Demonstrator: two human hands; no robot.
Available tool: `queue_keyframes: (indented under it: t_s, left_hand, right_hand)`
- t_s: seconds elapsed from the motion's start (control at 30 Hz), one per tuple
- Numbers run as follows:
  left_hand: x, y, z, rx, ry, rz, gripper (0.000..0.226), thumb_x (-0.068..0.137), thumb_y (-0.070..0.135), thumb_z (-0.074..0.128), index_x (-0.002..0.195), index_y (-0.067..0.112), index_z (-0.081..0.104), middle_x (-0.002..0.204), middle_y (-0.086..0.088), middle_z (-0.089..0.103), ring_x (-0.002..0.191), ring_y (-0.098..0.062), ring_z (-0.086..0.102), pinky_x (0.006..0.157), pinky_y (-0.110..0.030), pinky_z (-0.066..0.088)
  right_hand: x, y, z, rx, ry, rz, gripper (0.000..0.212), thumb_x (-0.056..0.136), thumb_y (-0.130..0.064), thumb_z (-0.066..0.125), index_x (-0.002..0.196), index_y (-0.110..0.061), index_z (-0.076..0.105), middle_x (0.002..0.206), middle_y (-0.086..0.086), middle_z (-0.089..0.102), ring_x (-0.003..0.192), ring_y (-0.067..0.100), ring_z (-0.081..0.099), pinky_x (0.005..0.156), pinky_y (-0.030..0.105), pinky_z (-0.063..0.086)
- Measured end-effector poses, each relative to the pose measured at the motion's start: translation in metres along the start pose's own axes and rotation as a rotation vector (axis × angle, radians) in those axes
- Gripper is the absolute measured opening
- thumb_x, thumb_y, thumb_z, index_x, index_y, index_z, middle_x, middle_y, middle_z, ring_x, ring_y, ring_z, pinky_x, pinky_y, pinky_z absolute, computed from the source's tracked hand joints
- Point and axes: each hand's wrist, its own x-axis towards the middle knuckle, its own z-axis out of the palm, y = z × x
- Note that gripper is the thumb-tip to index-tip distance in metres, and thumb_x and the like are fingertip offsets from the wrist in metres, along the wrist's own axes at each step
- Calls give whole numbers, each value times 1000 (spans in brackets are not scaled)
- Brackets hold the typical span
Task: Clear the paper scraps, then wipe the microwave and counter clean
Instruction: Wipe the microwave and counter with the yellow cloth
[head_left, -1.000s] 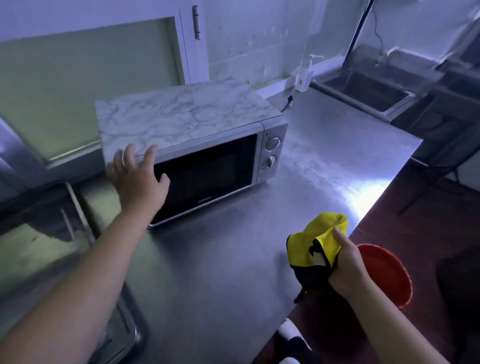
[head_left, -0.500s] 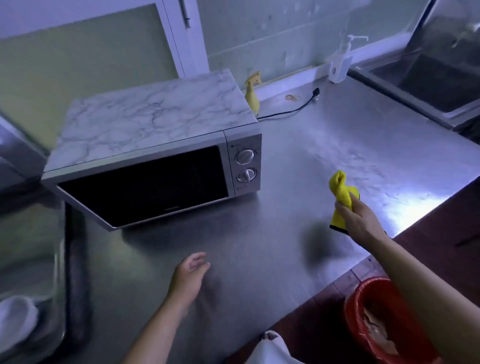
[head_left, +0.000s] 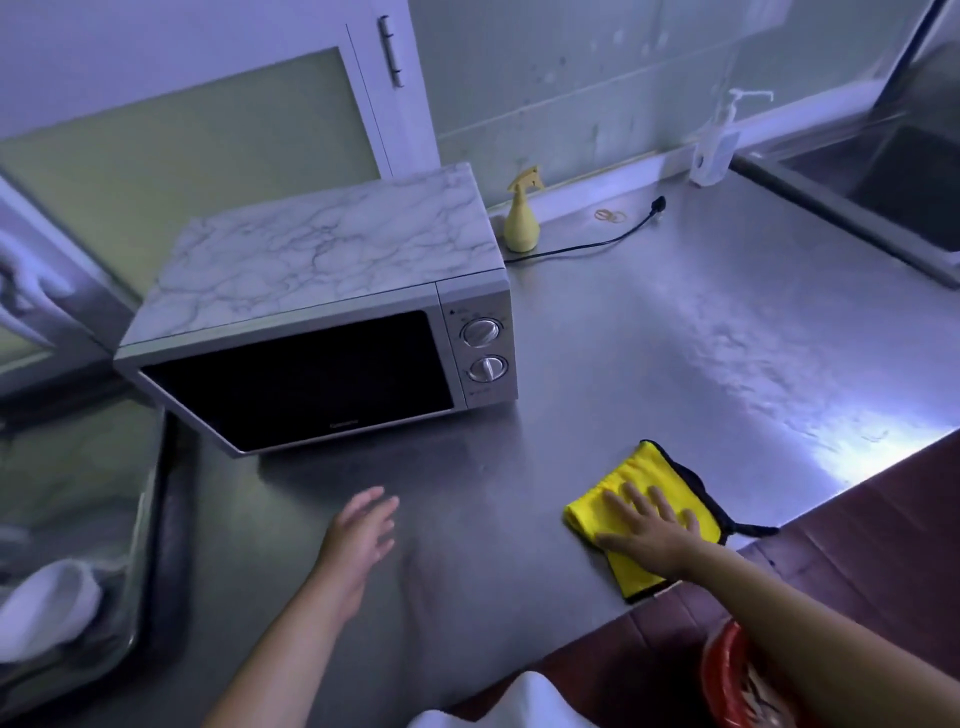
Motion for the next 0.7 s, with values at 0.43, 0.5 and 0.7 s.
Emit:
queue_keyframes:
  t_s: [0.43,0.5,0.7]
  left_hand:
    - [61,193,-13,-470,222,-56,105,67,61,82,152,24,33,161,-4,28,146,-35,26,111,-64,30]
    - [71,201,-8,-443,245,-89,106,64,63,83,150,24,36,159,-3,31,143,-38,29,109,-67,31]
    - [96,194,0,-399,200,-147,102,62,71,78,146,28,40,160,-2,27,145,-38,25,104,-68,36]
  right_hand:
    - [5,-169,-255,458,792,-477,45,91,-32,62,133,-18,58,139,6,55,120,28,55,97,35,42]
    - [26,-202,-278,361,776,-513,56,91,-35,60,142,-17,49,149,5,45,133,27,46,107,41,39]
    - [106,-264,-325,37,683,-389,75,92,-54,46,155,-22,22,167,-1,9,153,21,4,118,53,12]
